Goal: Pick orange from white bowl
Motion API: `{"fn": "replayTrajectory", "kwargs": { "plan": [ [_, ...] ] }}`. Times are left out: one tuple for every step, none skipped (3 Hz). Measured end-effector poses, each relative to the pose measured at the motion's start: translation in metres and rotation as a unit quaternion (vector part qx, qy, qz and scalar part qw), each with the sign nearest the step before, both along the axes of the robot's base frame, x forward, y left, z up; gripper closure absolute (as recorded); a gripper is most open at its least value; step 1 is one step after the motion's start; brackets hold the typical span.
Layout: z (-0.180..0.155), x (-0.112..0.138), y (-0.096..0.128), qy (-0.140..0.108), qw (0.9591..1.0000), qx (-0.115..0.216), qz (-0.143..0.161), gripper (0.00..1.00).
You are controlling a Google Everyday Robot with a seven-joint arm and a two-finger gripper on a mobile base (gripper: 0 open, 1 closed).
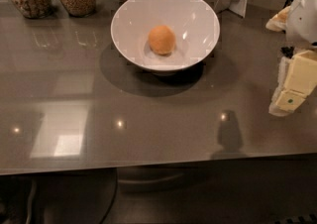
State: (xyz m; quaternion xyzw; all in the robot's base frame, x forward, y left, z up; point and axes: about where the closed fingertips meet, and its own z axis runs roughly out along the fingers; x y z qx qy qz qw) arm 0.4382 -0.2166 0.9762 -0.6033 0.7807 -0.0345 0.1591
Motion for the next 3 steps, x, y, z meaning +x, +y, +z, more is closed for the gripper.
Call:
{"fn": "replayTrajectory", "kwargs": {
  "plan": [
    [0.000,0.000,0.000,0.000,1.0000,0.000,0.000,0.00],
    [0.004,0.007,0.004,-0.018,0.9997,0.013,0.006,0.00],
    [0.012,0.028,0.012,-0.061,0.9967,0.052,0.011,0.00]
  ]
}}
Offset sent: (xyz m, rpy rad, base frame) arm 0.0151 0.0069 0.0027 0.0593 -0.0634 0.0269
